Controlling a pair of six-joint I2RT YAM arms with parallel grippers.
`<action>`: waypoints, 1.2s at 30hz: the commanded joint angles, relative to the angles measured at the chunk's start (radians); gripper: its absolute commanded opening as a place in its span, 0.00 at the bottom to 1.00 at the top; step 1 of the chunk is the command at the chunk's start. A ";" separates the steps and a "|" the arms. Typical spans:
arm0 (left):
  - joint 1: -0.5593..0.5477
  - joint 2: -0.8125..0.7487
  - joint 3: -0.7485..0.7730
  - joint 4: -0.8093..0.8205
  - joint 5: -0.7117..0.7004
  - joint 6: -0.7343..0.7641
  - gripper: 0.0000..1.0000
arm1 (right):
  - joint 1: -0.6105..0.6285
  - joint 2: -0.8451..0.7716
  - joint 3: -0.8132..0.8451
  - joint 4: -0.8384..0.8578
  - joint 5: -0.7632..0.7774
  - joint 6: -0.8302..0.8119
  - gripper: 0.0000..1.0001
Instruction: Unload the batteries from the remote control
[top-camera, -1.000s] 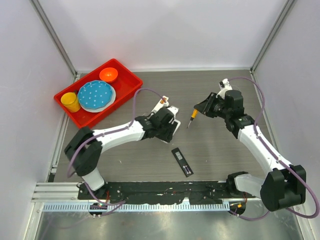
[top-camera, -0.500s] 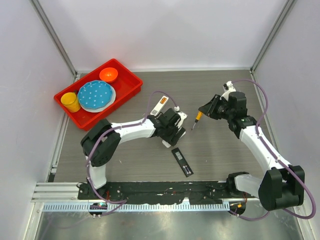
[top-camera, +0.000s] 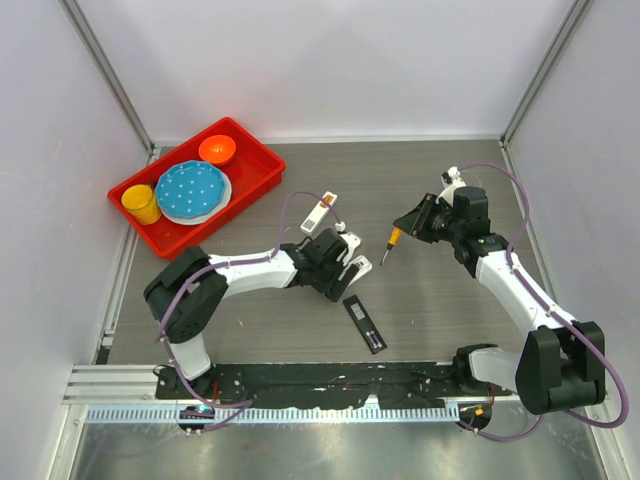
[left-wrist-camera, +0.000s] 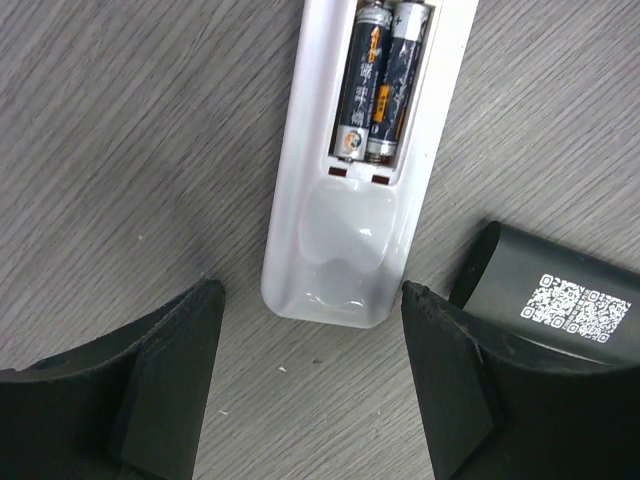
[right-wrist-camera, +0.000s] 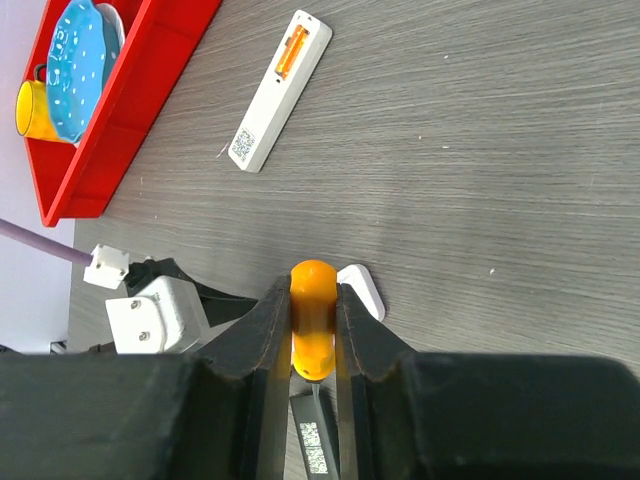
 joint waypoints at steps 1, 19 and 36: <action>0.001 -0.023 -0.070 0.060 0.000 -0.040 0.74 | -0.003 0.004 0.002 0.074 -0.028 0.011 0.01; 0.001 0.095 0.113 0.054 0.179 0.052 0.50 | -0.005 0.021 -0.015 0.102 -0.018 0.017 0.01; -0.007 -0.031 0.102 -0.002 0.063 -0.006 0.82 | -0.002 -0.019 -0.034 0.091 -0.038 0.046 0.01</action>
